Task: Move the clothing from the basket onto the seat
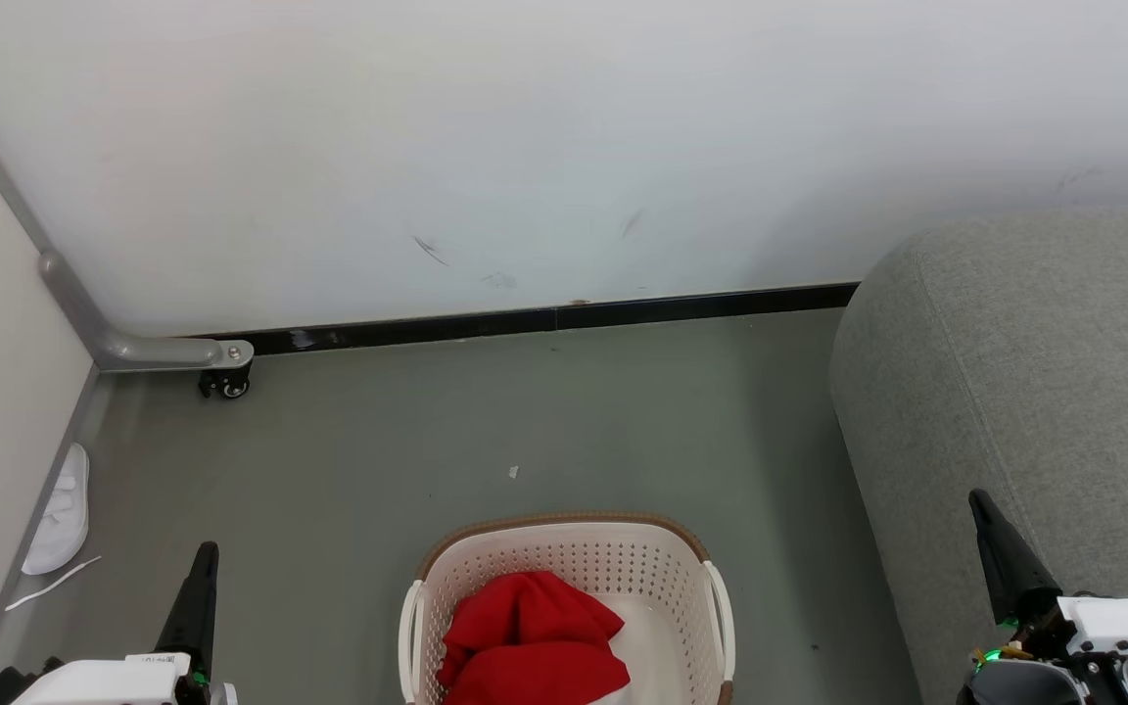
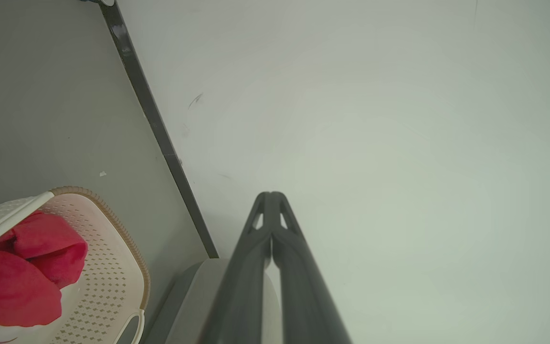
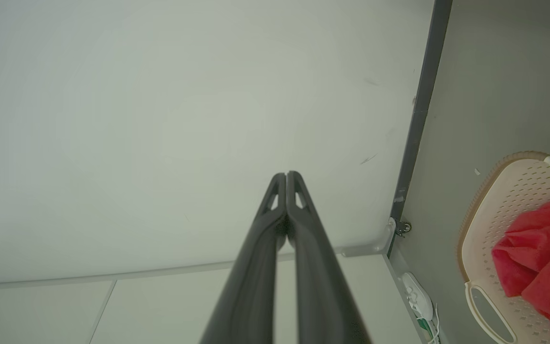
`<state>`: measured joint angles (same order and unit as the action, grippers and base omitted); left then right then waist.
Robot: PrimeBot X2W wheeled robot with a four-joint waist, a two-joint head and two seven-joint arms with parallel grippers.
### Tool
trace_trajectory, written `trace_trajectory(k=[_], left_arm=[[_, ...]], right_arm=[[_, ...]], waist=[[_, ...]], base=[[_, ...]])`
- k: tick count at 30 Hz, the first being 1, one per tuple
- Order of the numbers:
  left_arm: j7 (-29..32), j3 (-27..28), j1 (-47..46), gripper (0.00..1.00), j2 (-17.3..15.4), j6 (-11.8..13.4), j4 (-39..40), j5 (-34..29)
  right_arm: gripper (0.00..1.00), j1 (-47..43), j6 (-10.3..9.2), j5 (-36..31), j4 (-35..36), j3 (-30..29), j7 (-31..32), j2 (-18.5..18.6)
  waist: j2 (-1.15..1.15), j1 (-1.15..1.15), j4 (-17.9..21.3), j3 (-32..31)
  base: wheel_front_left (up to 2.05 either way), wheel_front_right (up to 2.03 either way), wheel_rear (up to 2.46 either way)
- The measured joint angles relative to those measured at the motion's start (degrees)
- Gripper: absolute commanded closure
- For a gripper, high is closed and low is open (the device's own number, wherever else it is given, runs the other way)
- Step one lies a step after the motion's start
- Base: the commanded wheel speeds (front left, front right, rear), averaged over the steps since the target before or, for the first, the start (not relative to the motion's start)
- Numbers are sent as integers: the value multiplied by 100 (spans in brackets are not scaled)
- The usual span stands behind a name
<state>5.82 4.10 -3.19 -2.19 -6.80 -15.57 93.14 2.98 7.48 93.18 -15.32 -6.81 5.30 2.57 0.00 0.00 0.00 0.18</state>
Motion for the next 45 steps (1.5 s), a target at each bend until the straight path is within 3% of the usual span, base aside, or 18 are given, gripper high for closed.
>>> trace_trajectory(k=[28,29,36,45], left_arm=[[1,1,0,100,2,0,0,0],[0,-1,7,0,8,2,-11,1],[-2,-68,284,0,214,10,-349,3],[-88,-104,282,0,202,10,-281,2]], right_arm=[[100,0,0,-1,0,-2,0,-2],[0,-9,1,0,-10,0,-1,-8],[0,-393,0,0,-324,34,-3,-187],[0,-383,0,-122,-207,101,-143,-192]], waist=[[0,0,0,0],[0,0,0,0],[0,0,1,1],[0,0,0,16]], base=[[0,0,0],[0,0,0],[0,0,0],[0,0,0]])
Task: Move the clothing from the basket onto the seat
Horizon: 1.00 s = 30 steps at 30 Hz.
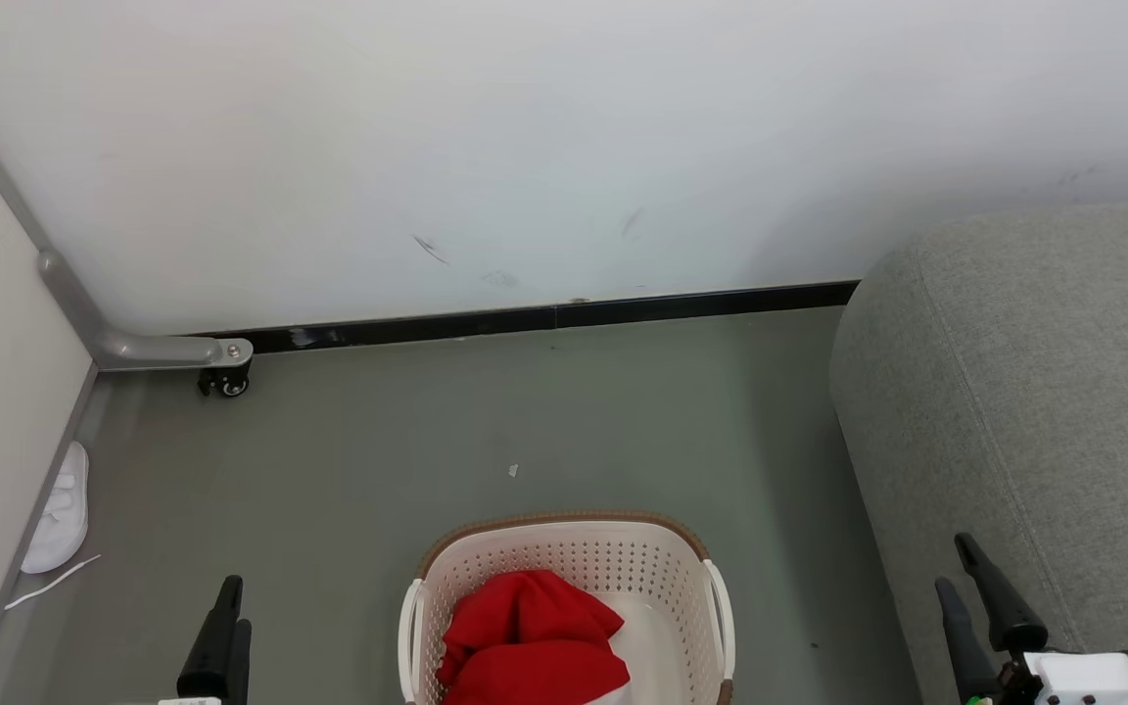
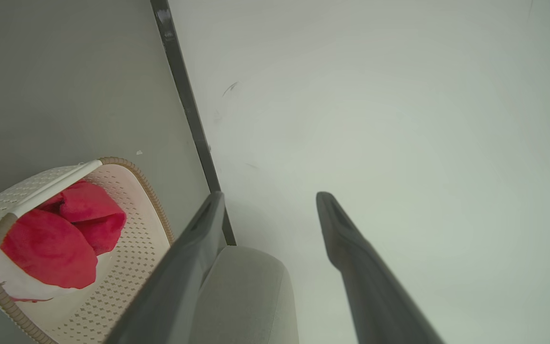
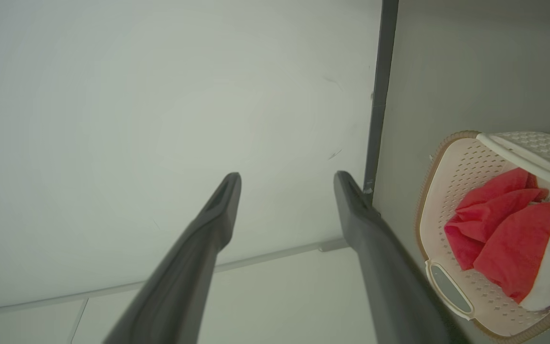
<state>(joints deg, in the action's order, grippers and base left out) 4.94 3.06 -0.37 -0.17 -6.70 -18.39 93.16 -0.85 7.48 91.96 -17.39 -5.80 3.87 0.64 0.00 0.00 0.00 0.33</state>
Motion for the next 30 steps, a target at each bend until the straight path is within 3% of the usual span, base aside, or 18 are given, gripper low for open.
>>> trace_trajectory(k=[9,23,30], left_arm=[[-158,-96,-5,0,-18,0,114,-81],[-489,-287,-9,0,-202,-1,213,-592],[-660,-454,-9,0,-369,-1,226,-1023]], right_arm=[[0,6,0,-411,101,143,-220,59],[0,28,0,-1374,265,308,-500,191],[0,135,0,-2062,413,348,-622,297]], waist=[[0,-9,-2,3],[0,-76,-2,-67],[0,-97,-7,-125]], base=[[0,0,0],[0,0,0],[0,0,0]])
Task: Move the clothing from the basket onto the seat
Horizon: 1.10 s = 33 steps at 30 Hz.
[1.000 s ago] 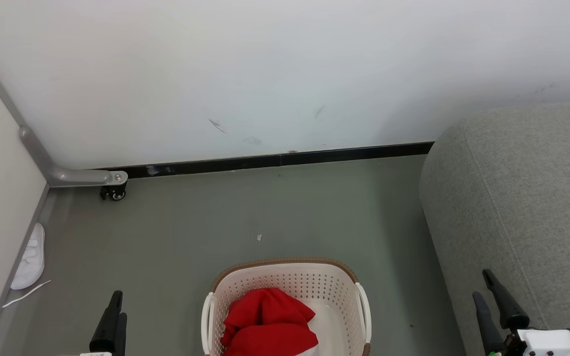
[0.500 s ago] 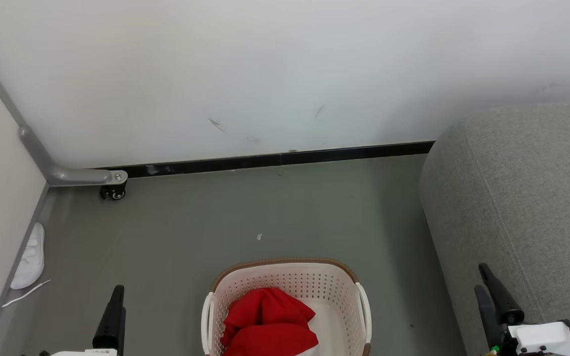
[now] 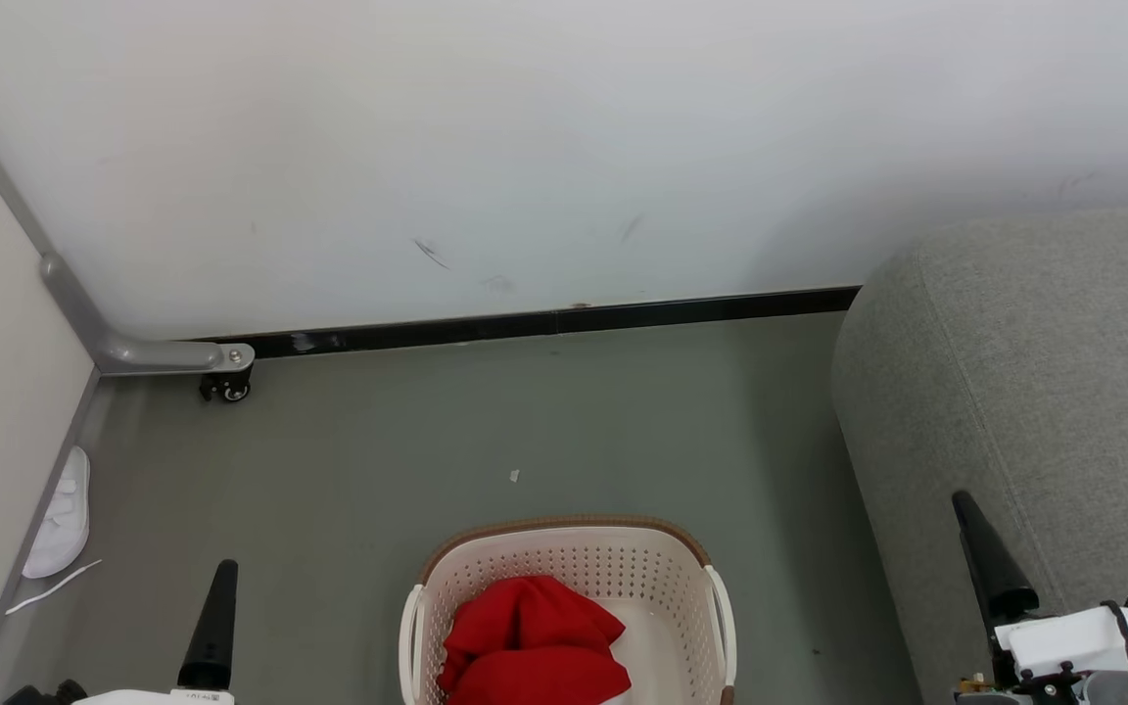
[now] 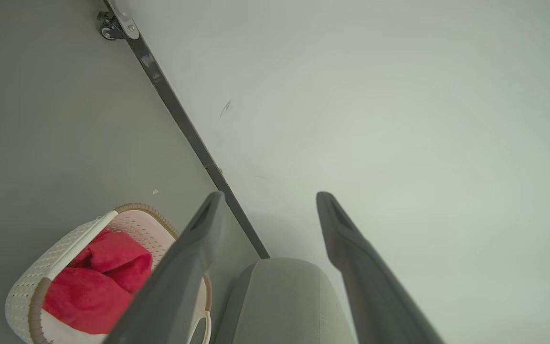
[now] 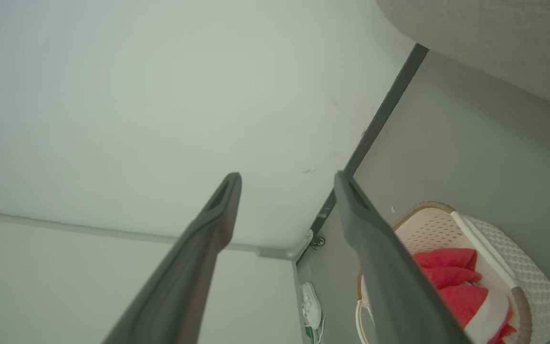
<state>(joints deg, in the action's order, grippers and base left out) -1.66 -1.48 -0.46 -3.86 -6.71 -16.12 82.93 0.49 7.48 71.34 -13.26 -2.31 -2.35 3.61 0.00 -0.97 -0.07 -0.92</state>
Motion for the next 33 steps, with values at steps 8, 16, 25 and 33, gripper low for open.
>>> trace_trajectory(k=[8,16,25,33], left_arm=[[-199,-180,0,0,-142,0,1,-476],[-367,-368,-4,0,-385,-1,-5,-1214],[-533,-564,-20,0,-653,-1,-31,-2245],[-692,-679,-62,0,-780,53,89,-3335]], right_arm=[[0,-2,0,-779,156,149,-174,44],[0,1,0,-1782,241,328,-323,237],[0,71,0,-2835,335,516,-480,390],[0,129,1,-3766,372,622,-623,472]], waist=[[0,2,-8,-32],[0,40,-10,-19],[0,76,-15,21],[0,89,-39,60]], base=[[0,0,0],[0,0,0],[0,0,0],[0,0,0]])
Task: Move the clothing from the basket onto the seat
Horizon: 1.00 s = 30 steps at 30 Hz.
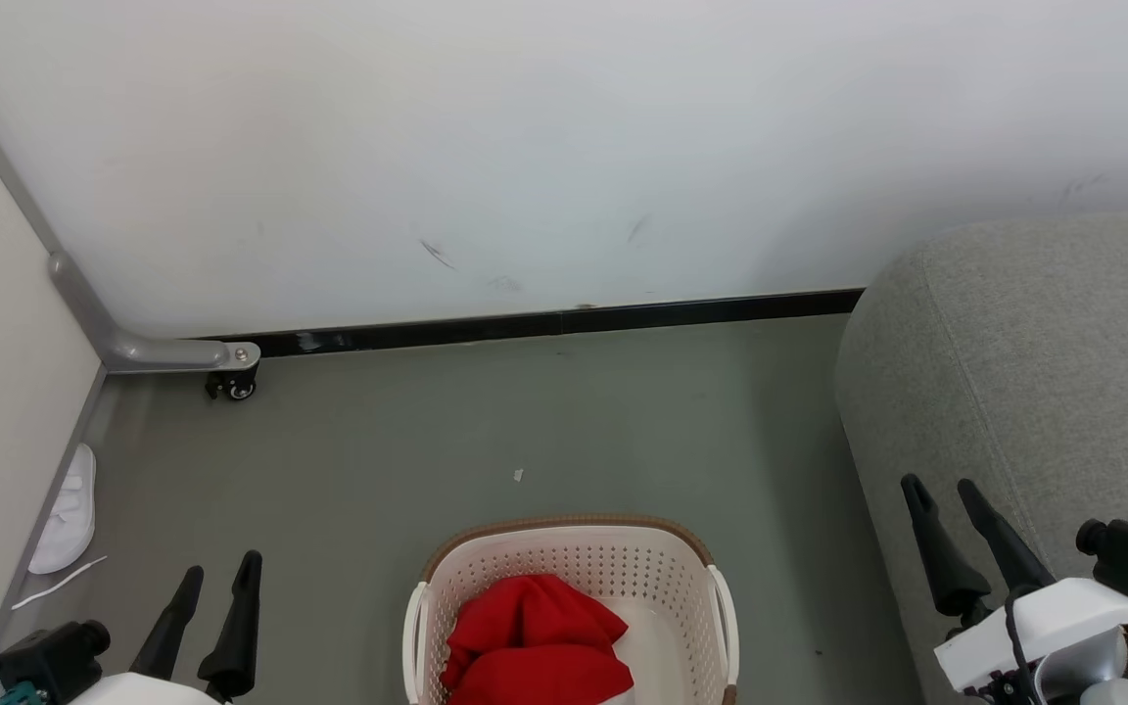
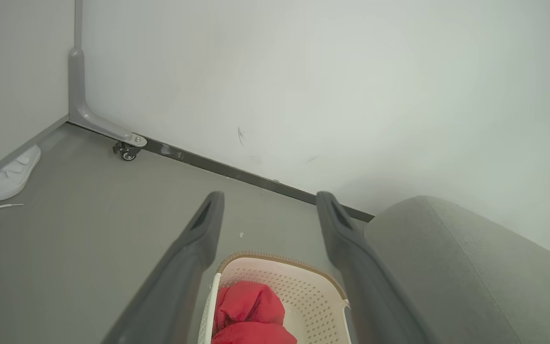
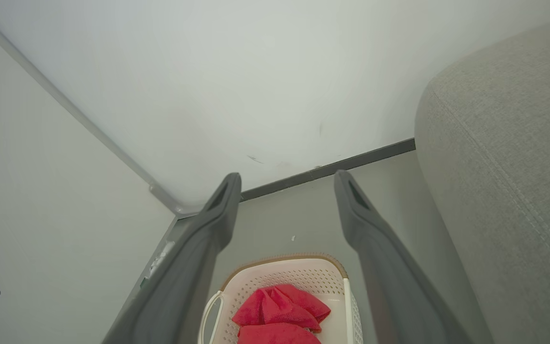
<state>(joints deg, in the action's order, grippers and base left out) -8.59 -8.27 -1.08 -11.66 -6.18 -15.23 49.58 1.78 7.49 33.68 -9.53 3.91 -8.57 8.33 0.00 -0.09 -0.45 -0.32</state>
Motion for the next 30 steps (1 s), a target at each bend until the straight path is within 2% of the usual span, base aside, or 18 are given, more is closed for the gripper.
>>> trace_trajectory(k=[14,30], left_arm=[[-282,-163,-59,0,-77,7,134,-1378],[-569,-135,-44,0,-68,5,196,-2501]], right_arm=[[0,-5,0,-1433,-62,65,-285,52],[0,-32,0,-2731,-366,-22,-561,-78]], waist=[[0,4,-46,-28],[0,5,-50,-65]], base=[[0,0,0],[0,0,0]])
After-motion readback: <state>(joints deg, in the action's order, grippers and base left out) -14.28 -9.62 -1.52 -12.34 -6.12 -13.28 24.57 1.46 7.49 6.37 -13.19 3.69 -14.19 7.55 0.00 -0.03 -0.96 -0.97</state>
